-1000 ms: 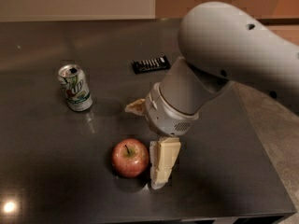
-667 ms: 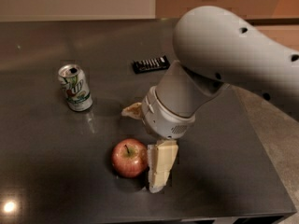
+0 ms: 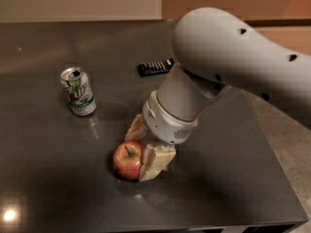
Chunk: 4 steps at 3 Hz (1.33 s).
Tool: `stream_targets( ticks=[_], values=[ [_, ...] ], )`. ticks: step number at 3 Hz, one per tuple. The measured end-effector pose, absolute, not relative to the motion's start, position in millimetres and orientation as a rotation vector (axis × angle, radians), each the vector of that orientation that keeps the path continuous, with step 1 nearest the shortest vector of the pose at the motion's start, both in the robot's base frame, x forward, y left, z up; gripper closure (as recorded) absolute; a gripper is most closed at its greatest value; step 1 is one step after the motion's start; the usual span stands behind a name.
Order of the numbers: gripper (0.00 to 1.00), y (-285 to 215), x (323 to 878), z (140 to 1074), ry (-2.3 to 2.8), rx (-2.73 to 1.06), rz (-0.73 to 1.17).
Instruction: Move apple near 7up can
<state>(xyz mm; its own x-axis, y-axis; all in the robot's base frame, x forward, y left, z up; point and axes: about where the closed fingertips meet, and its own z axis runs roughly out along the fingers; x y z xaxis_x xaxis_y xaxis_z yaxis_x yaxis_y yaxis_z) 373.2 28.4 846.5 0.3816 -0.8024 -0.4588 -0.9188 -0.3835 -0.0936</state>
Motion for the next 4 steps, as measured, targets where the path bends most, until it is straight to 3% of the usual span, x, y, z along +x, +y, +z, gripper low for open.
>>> stream_targets(
  ticks=[2,3,4],
  values=[
    [0.88,34,390,869,1.507,-2.275,0.469],
    [1.0,41,417,892,1.521,-2.215,0.452],
    [1.0,52,449,911,1.512,-2.17,0.455]
  ],
)
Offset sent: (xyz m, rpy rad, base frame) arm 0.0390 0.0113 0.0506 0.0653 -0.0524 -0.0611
